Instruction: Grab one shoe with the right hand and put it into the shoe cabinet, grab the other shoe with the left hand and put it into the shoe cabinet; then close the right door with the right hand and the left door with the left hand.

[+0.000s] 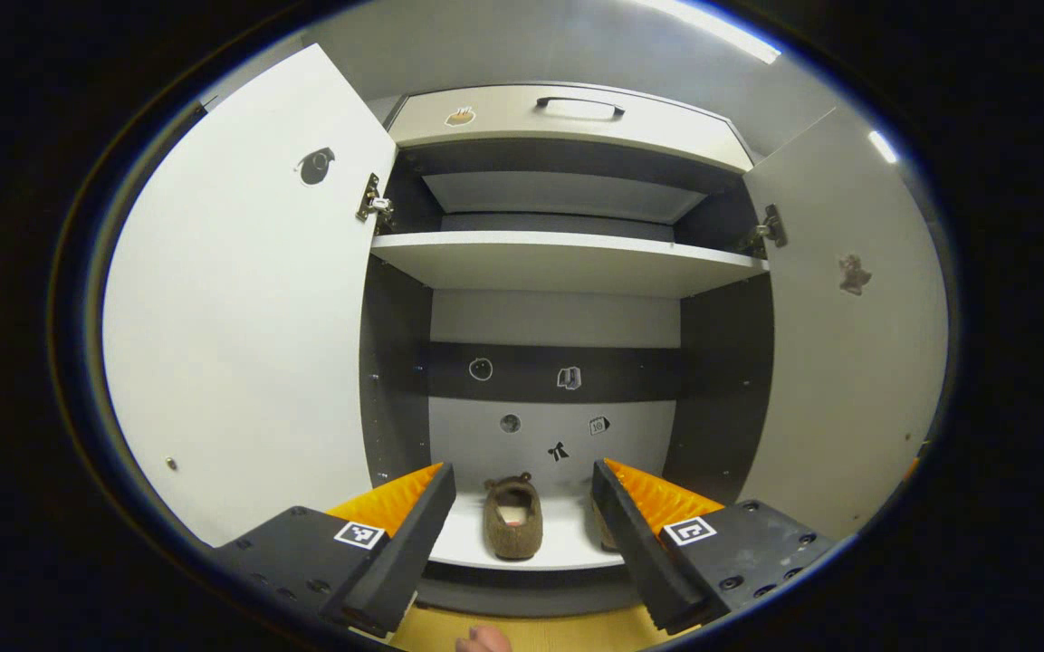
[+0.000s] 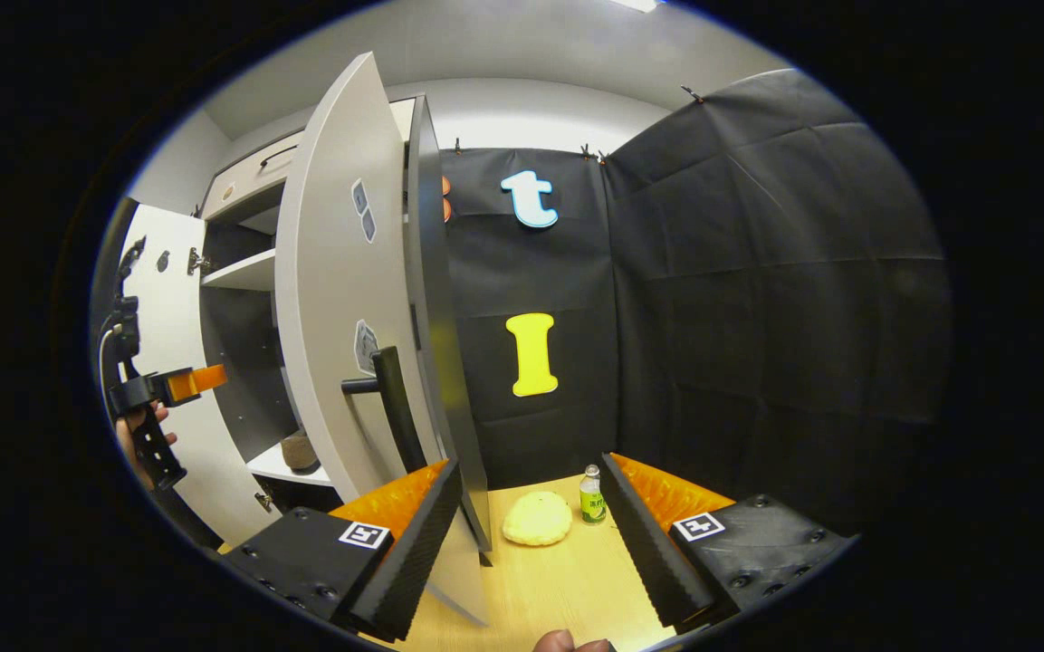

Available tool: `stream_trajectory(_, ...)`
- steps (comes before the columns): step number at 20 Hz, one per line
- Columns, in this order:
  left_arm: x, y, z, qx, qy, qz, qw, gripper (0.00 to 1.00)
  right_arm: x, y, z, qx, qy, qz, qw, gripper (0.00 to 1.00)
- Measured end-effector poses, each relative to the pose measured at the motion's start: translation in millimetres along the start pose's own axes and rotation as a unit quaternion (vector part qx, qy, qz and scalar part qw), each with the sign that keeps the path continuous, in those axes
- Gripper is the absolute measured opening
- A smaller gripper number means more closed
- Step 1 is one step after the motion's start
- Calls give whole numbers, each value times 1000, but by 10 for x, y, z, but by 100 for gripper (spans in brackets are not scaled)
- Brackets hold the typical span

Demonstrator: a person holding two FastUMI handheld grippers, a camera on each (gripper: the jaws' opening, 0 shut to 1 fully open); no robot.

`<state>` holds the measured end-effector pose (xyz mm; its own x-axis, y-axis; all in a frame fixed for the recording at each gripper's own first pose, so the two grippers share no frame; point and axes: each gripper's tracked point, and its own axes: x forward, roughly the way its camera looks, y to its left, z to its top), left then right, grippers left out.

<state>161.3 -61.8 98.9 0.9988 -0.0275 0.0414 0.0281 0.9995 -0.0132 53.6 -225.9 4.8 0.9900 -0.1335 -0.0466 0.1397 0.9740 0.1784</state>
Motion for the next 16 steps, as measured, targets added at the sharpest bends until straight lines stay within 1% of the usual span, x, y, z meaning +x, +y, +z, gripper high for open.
stream_trajectory(2,-237,53,0,18,-2,0,1000,97,66,20,-26,2,13,7,1000,98)
stream_trajectory(3,-352,94,-16,23,-2,4,1000,96,94,33,-31,4,14,7,1000,98)
stream_trajectory(7,-815,209,-128,21,15,6,1000,96,134,119,-17,5,13,10,1000,98)
stream_trajectory(9,-1007,280,-170,22,18,7,1000,96,137,153,-15,-6,6,3,1000,97)
stream_trajectory(13,-1215,373,-234,30,15,-5,999,96,85,302,-25,-13,2,-2,1000,97)
stream_trajectory(15,-1291,454,-252,33,12,-1,999,96,50,394,-50,-13,2,-1,1000,97)
stream_trajectory(16,-1318,491,-287,34,14,2,999,96,36,455,-63,-14,1,0,1000,100)
